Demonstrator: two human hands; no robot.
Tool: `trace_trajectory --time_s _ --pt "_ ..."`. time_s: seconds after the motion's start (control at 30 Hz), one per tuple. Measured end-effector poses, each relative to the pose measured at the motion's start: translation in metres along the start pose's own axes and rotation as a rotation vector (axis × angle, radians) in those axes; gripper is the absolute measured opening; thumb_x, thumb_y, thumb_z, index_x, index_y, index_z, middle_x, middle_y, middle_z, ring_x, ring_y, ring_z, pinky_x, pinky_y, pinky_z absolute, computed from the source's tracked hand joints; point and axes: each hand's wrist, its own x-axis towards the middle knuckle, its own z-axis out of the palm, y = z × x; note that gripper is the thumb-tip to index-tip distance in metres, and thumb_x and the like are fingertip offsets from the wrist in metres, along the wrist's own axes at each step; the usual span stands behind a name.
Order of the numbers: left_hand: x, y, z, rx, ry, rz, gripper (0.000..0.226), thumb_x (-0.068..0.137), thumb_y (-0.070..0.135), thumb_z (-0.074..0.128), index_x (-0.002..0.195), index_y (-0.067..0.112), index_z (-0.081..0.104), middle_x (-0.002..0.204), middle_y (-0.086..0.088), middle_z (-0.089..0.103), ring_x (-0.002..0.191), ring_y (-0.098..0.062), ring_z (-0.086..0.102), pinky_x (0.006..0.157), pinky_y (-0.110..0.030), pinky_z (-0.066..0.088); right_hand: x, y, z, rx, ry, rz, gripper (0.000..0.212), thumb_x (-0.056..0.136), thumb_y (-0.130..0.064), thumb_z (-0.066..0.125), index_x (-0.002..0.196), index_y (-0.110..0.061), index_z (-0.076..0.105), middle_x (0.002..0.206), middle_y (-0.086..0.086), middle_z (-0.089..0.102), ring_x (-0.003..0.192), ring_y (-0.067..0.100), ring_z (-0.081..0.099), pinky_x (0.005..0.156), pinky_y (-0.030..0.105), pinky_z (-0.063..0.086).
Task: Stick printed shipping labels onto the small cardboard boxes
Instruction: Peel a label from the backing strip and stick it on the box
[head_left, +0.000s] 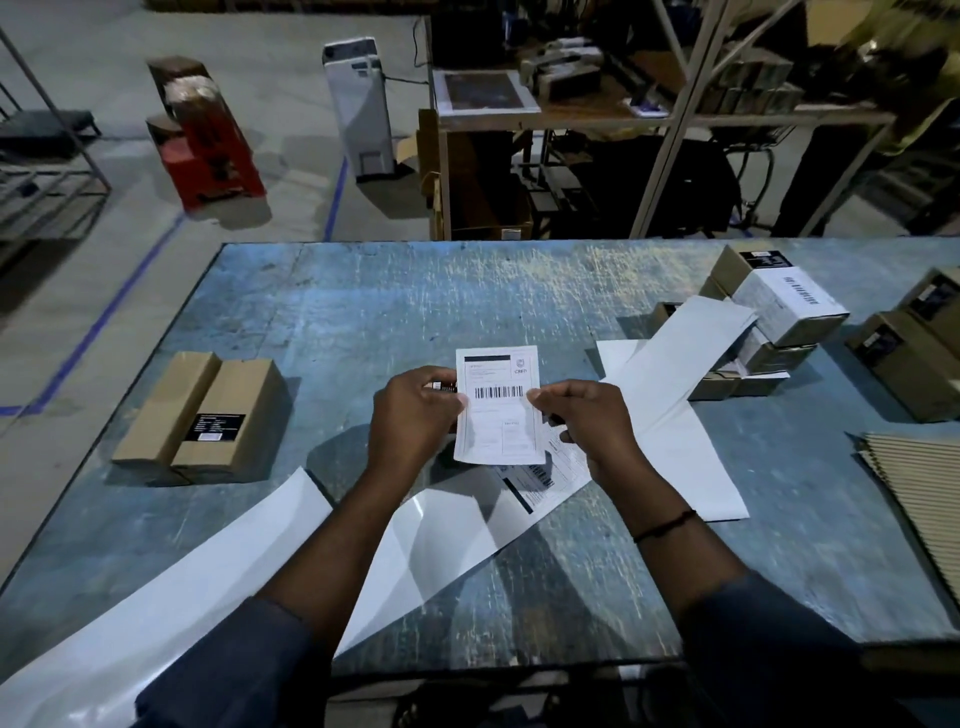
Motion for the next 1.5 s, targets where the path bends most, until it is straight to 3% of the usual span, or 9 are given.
trace_trajectory --time_s 0.2,0.37,0.53,0.7,0.93,1.13,1.27,1.33,1.5 --pt "0.026 -0.006 0.001 0.21 0.115 0.087 0.022 0.082 0.015 0.078 0.101 0.027 0.079 0.1 0.01 0.078 0.087 -0.011 0.074 0.088 -0.033 0.06 0.039 -0.007 0.006 -0.001 0.072 0.032 0.011 0.079 -0.011 0.083 0.075 -0.006 0.074 0.057 0.0 0.064 0.044 0.008 0.05 0.049 0.02 0.039" --pt "0.035 -0.011 0.004 0.295 0.077 0.062 0.019 0.083 0.014 0.079 0.097 0.027 0.08 0.101 0.007 0.078 0.086 -0.011 0.071 0.083 -0.025 0.055 0.058 -0.001 0.005 -0.117 0.027 0.015 0.022 0.082 -0.008 0.081 0.088 0.012 0.075 0.061 0.007 0.062 0.047 0.008 0.048 0.045 0.014 0.037" --pt "0.041 -0.018 0.007 0.328 0.05 0.088 0.013 0.08 0.018 0.082 0.088 0.028 0.081 0.092 0.007 0.078 0.079 -0.011 0.072 0.078 -0.029 0.058 0.067 0.004 0.004 -0.095 0.026 0.096 0.025 0.08 -0.01 0.084 0.097 0.006 0.076 0.07 0.011 0.067 0.031 -0.002 0.046 0.033 0.015 0.032" --pt "0.045 -0.021 0.009 0.344 0.048 0.09 0.012 0.078 0.022 0.085 0.088 0.027 0.081 0.092 0.007 0.078 0.076 -0.008 0.07 0.073 -0.024 0.056 0.071 0.005 0.003 -0.103 0.007 0.078 0.024 0.08 -0.01 0.084 0.096 0.006 0.077 0.091 0.02 0.075 0.036 -0.002 0.052 0.036 0.014 0.035" --pt "0.05 -0.025 0.01 0.372 0.041 0.116 0.011 0.078 0.022 0.086 0.087 0.026 0.082 0.091 0.007 0.078 0.075 -0.008 0.069 0.072 -0.022 0.053 0.076 0.012 0.003 -0.062 0.008 0.087 0.025 0.079 -0.009 0.084 0.097 0.006 0.076 0.093 0.022 0.075 0.032 -0.002 0.046 0.036 0.013 0.033" --pt "0.052 -0.026 0.01 0.373 0.035 0.121 0.011 0.078 0.022 0.086 0.086 0.027 0.082 0.09 0.007 0.078 0.072 -0.006 0.066 0.068 -0.02 0.048 0.077 0.014 0.007 -0.063 0.019 0.095 0.022 0.076 -0.007 0.085 0.093 0.004 0.078 0.09 0.017 0.077 0.045 0.003 0.06 0.043 0.015 0.039" --pt "0.052 -0.026 0.01 0.373 0.044 0.137 0.01 0.078 0.024 0.085 0.087 0.025 0.082 0.091 0.006 0.078 0.072 -0.006 0.065 0.068 -0.019 0.045 0.082 0.018 0.009 -0.078 0.021 0.079 0.017 0.072 -0.008 0.087 0.085 0.0 0.08 0.086 0.012 0.079 0.084 0.03 0.076 0.075 0.035 0.058" --pt "0.051 -0.025 0.011 0.371 0.057 0.14 0.01 0.078 0.024 0.085 0.087 0.025 0.082 0.091 0.006 0.078 0.071 -0.007 0.065 0.067 -0.02 0.045 0.083 0.018 0.01 -0.083 0.017 0.077 0.015 0.072 -0.008 0.087 0.083 -0.001 0.08 0.086 0.011 0.079 0.086 0.03 0.076 0.085 0.041 0.059" --pt "0.05 -0.024 0.013 0.38 0.079 0.133 0.013 0.074 0.029 0.088 0.084 0.025 0.082 0.087 0.006 0.077 0.068 -0.008 0.064 0.064 -0.021 0.044 0.082 0.019 0.011 -0.114 0.026 0.088 0.016 0.07 -0.013 0.089 0.081 -0.005 0.08 0.084 0.006 0.079 0.084 0.026 0.077 0.087 0.043 0.059"
